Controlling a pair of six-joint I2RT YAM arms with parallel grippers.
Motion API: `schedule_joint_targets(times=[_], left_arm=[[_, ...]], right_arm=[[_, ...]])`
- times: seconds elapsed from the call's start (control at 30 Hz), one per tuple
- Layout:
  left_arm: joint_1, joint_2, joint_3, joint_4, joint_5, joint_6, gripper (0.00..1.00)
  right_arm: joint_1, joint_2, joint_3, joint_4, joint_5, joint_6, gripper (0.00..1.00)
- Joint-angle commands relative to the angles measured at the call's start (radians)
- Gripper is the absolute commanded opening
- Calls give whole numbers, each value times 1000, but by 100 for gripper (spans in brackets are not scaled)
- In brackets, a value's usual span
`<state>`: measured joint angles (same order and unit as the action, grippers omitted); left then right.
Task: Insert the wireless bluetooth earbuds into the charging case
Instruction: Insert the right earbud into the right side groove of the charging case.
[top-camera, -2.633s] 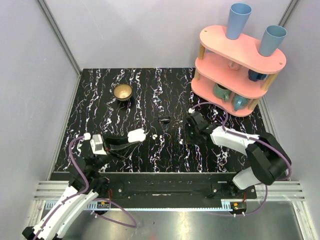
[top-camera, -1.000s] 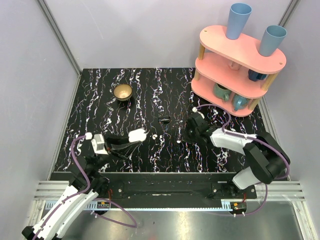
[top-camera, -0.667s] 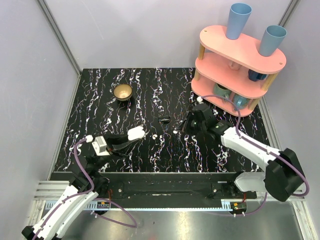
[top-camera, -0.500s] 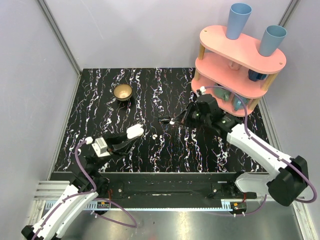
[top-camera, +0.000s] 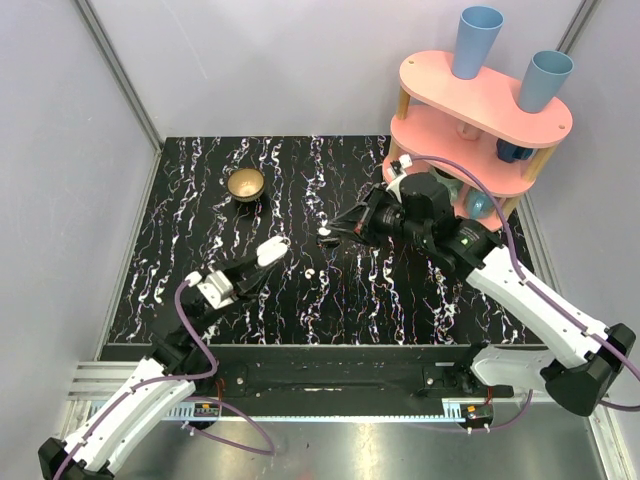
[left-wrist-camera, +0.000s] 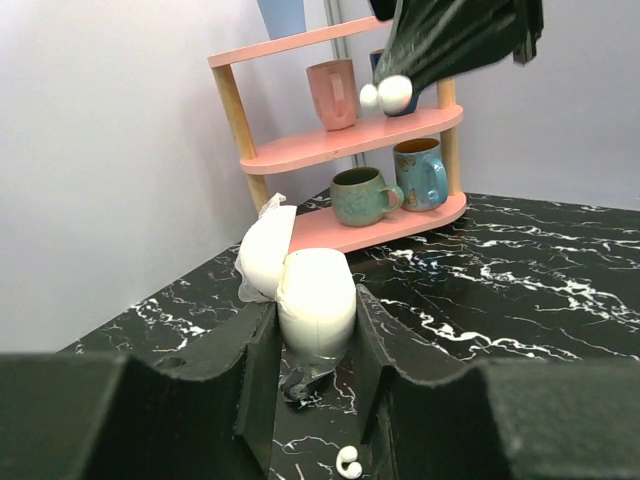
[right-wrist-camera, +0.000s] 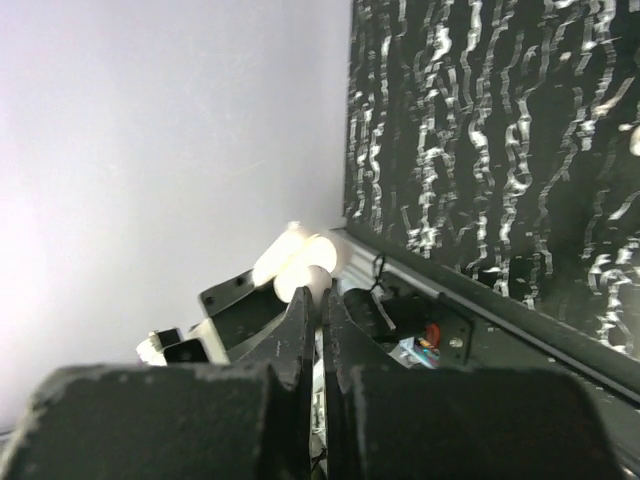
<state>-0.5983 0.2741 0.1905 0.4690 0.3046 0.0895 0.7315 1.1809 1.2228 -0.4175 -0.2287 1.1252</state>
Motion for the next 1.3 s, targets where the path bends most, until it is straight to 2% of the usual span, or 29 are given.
schedule_joint_targets(times=[0.0, 0.13, 0.23, 0.4, 0.5, 0.67, 0.83, 1.27], left_arm=[[-3, 13, 46, 106, -38, 65, 0], [-3, 5, 41, 111, -44, 70, 0], [-3, -4, 37, 111, -47, 75, 0], [-3, 4, 35, 115, -53, 88, 0], [-3, 14, 36, 123, -61, 102, 0], [-3, 34, 35, 119, -97, 134, 0], [-3, 48, 41, 109, -119, 185, 0], [-3, 54, 64, 91, -55, 188, 0]], right_arm=[[43, 46, 139, 1, 14, 103, 0], [68, 141, 268, -151, 60, 166, 0], [75, 227, 368, -245, 22, 220, 0], [124, 359, 568, -416, 35, 202, 0], [146, 401, 633, -477, 54, 203, 0], [164, 405, 641, -529, 117, 228, 0], [170, 421, 647, -547, 115, 235, 0], [178, 506, 692, -566, 104, 239, 0]])
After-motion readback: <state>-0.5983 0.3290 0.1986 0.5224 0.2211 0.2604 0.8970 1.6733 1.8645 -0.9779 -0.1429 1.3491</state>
